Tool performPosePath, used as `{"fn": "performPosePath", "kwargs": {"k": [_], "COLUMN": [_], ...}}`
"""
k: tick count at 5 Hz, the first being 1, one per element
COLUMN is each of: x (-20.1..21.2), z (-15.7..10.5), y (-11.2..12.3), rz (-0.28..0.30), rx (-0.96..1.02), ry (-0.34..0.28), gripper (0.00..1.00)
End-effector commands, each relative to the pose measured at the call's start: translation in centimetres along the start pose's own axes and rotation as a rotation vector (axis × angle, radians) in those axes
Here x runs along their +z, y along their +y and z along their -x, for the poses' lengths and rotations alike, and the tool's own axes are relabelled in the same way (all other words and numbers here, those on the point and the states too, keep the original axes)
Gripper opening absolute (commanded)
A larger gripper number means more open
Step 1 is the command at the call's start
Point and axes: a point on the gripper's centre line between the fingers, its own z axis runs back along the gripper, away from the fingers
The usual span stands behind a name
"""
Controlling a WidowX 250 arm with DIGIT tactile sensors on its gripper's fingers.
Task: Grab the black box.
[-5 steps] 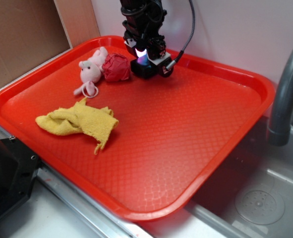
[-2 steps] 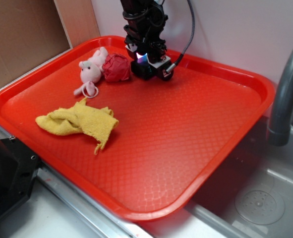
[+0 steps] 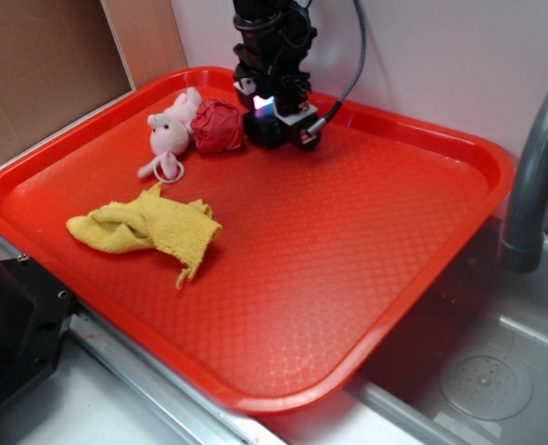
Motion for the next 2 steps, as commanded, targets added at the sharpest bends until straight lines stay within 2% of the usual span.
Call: {"fn": "performPosePath", "kwargs": {"k": [1,2], "x": [9.2,12.2], "z": [1.9,5.0], "y": [-0.4,-1.0], "rz": [-0.086,-0.081], "rx": [0.114,0.179], "ry": [-0.153,-0.114], "gripper": [0.00,0.00]}}
